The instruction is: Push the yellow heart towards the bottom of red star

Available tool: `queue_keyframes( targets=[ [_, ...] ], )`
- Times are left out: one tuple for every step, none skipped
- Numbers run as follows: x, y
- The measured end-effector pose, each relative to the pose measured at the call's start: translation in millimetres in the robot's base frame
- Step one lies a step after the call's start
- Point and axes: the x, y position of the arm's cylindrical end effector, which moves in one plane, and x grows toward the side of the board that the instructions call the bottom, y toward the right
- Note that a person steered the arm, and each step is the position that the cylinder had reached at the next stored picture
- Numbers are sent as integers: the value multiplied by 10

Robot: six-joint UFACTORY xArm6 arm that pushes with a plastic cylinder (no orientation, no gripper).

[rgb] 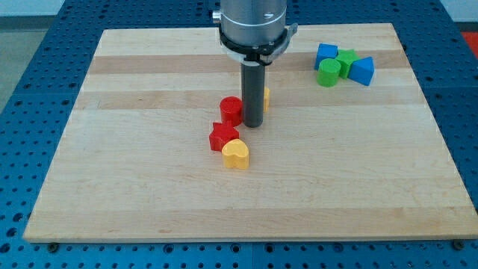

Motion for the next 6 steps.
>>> queue_keyframes(
  targets=[
    [274,57],
    [664,66],
    [969,-128],
    [1076,-456],
    [1053,-789],
    [917,-833]
  ],
)
